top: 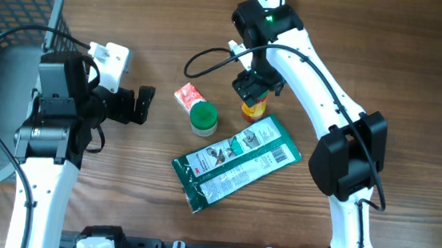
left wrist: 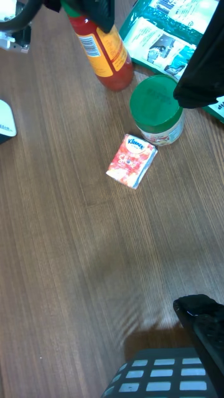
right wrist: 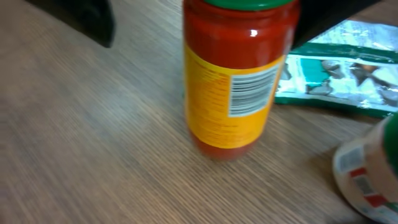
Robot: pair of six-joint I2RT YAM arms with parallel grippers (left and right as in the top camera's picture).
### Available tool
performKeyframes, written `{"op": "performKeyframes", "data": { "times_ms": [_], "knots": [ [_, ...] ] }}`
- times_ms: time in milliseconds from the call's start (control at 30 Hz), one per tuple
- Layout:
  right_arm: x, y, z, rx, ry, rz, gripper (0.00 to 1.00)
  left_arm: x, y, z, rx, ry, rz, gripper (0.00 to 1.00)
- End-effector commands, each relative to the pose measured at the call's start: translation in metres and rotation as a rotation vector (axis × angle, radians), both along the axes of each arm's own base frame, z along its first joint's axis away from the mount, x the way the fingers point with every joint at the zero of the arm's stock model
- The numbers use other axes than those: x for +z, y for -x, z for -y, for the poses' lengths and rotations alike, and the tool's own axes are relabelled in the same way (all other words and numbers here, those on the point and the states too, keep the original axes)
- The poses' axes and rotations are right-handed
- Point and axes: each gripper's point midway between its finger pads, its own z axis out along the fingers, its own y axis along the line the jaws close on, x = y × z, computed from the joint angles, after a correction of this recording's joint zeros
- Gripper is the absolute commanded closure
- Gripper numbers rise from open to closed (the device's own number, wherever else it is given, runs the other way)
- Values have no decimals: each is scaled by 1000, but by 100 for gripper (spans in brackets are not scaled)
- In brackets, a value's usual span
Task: Scan the item barcode
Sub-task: 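Close the right gripper on the sauce bottle and lift it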
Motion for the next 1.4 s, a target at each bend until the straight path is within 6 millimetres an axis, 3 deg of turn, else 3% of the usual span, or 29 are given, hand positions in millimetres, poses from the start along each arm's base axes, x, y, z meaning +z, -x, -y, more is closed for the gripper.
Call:
{"op": "performKeyframes", "data": {
  "times_ms": [0, 133, 267, 367, 433, 600, 733, 933, 1233, 1367],
  "knots": [
    [12, -10, 4, -8, 24, 58, 0, -3, 0, 1, -1, 20, -11, 0],
    [44, -13, 0, -148, -44, 138, 0, -3, 0, 1, -1, 20, -11, 0],
    [95, 0, -18, -290, -237, 171, 0, -3, 0, 1, -2, 20, -11, 0],
    [129, 2, -25, -557, -376, 209, 0, -3, 0, 1, -1, 20, -11, 0],
    [140, 4, -18, -835, -404, 220, 0, -3, 0, 1, -1, 20, -11, 0],
    [124, 26, -2, -1492, -325, 126, 0, -3, 0, 1, -1, 20, -11, 0],
    [96, 26, -6, -1690, -280, 72, 0, -3, 0, 1, -1, 20, -11, 0],
    [53, 21, -19, -1761, -235, -1, 0, -3, 0, 1, -1, 20, -11, 0],
    [11, 15, -25, -1773, -162, -38, 1, -3, 0, 1, -1, 20, -11, 0],
    [0, 13, -22, -1771, -127, -23, 14, -3, 0, 1, -1, 20, -11, 0]
  ]
}}
